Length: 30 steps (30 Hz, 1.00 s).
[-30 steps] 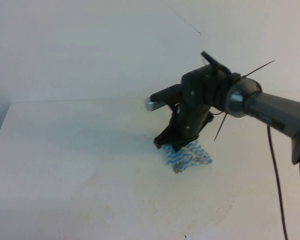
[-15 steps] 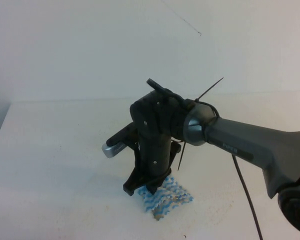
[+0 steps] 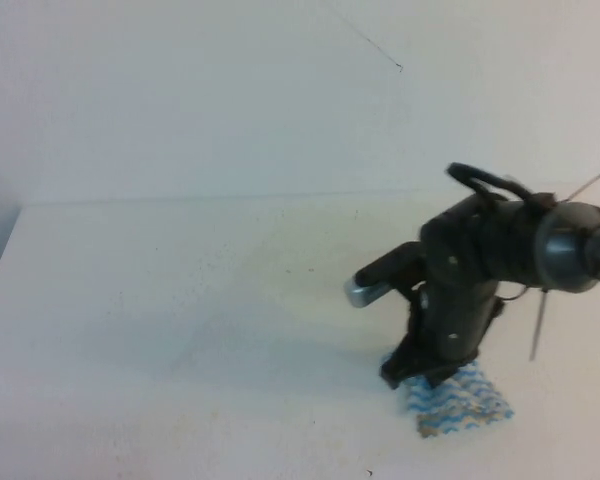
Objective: Wipe the table
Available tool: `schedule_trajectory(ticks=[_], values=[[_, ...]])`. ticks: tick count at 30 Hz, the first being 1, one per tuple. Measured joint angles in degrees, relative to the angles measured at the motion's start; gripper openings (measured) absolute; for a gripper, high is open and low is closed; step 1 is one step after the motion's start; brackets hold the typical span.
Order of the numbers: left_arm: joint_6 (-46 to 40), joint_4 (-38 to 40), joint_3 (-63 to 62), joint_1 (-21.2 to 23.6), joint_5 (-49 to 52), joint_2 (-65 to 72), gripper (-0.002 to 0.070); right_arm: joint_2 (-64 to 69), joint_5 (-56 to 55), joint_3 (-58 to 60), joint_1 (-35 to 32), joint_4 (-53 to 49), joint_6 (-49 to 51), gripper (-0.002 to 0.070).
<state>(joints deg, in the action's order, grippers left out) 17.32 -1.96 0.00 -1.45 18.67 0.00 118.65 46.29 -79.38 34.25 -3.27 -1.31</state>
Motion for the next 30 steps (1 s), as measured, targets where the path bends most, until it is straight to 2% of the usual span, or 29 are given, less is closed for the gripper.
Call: schedule_trajectory(ticks=[5, 8, 19, 27, 30], values=[[0.0, 0.0, 0.0, 0.0, 0.0, 0.0, -0.0001, -6.55, -1.82, 6.6, -11.06, 0.71, -0.11, 0.003], [0.0, 0.0, 0.0, 0.0, 0.0, 0.0, -0.0001, -8.92, -1.83, 6.31, -14.33, 3.27, -3.13, 0.003], [0.0, 0.0, 0.0, 0.0, 0.0, 0.0, -0.0001, -4.67, -3.32, -3.9, -12.84, 15.65, -4.06, 0.003], [0.1, 0.0, 0.0, 0.0, 0.0, 0.0, -0.0001, 1.42, -2.54, -5.98, -11.26, 12.05, -3.53, 0.0032], [-0.01, 0.0, 0.0, 0.0, 0.0, 0.0, -0.0001, 1.78, -2.71, -6.86, -10.72, 11.94, -3.53, 0.0071]])
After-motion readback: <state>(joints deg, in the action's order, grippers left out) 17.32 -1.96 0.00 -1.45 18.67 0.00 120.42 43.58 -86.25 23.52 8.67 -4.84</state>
